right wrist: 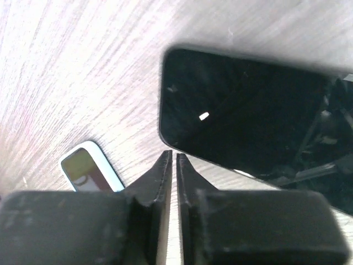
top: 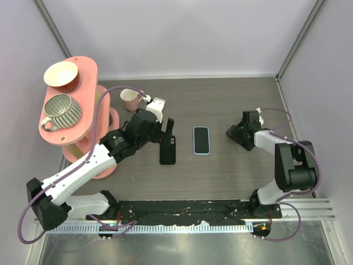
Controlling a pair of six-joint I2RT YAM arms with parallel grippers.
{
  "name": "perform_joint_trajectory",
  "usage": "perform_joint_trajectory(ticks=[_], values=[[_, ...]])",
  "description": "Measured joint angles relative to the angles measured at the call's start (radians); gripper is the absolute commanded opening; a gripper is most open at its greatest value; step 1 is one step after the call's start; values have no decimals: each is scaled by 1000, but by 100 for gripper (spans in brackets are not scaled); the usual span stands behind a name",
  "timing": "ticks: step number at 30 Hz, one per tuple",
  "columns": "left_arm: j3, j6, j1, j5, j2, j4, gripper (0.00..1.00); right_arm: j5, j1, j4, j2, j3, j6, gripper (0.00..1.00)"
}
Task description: Put the phone into the phone case
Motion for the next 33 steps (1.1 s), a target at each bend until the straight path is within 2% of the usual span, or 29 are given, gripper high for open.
perform_joint_trajectory(ticks=[2, 4, 8, 9, 10, 11, 16, 23, 28, 33], values=[[-5, 1, 0, 4, -8, 7, 100, -2, -2, -55, 6, 57, -96, 37], [-13, 1, 0, 8, -21, 13, 100, -27, -5, -151, 15, 152, -255, 42], [-20, 1, 0, 21, -43, 29, 100, -55, -6, -293, 23, 308, -531, 68], [-23, 0, 0, 29, -50, 35, 100, -54, -6, -323, 24, 337, -594, 71], [-29, 0, 0, 38, -57, 42, 100, -49, -6, -358, 28, 366, -648, 81], [-34, 0, 0, 45, -64, 49, 100, -40, -6, -388, 35, 391, -691, 99], [-51, 0, 0, 74, -74, 69, 100, 10, -6, -508, 100, 494, -974, 100], [-74, -2, -2, 107, -82, 101, 100, -78, -18, -584, 66, 425, -1335, 98], [-77, -8, -3, 148, -79, 104, 100, -100, -34, -612, 85, 422, -1488, 99], [-77, -8, -3, 175, -79, 107, 100, -134, -60, -646, 171, 458, -1590, 99]])
